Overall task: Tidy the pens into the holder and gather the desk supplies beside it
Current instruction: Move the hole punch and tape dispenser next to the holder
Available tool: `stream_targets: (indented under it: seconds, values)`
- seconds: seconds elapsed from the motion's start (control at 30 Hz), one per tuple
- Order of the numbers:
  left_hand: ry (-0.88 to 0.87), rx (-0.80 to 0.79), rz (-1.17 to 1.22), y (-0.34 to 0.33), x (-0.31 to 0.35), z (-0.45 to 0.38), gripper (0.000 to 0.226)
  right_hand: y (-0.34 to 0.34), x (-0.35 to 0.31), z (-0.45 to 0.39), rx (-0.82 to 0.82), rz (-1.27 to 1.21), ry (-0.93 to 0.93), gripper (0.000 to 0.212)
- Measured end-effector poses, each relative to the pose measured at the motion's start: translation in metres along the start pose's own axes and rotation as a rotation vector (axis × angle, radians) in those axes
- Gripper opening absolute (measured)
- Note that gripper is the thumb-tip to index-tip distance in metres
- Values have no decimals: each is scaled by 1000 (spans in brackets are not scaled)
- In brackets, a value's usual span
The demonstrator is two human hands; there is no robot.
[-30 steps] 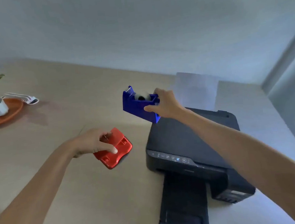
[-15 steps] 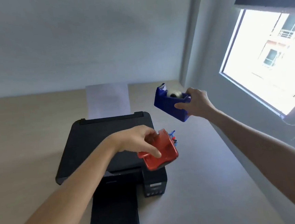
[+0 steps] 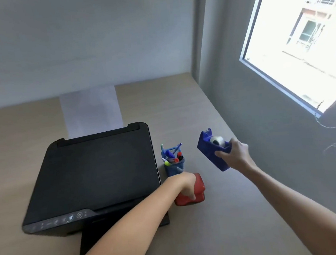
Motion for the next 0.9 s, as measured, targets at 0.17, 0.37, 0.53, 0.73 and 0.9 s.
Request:
stream_targets:
  seconds: [0.17, 0.37, 0.53, 0.73, 0.9]
  values:
    - [153, -78, -104, -13, -28, -39, 56, -48, 29, -1, -50, -44, -43, 32]
    - [215, -55, -114, -7, -45, -61, 59, -79, 36, -4, -26, -43, -32, 36]
    - [219, -42, -58, 3, -51, -72, 72, -100, 34, 1, -10, -45, -76, 40]
    - [223, -43, -61, 7, -58, -78, 76, -118, 25, 6, -4, -37, -92, 46]
    - [214, -26, -60, 11, -55, -70, 77, -115, 25, 5, -30, 22, -82, 51]
Point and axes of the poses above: each hand's wrist, its own z-axis away from the middle knuckle, its own y-axis out of the back of the hand, x = y × z, the point moved 7 cm from there along -z, towards the middle knuckle, and after that the axes turned 1 degree about -x, right-handed, at the moved point
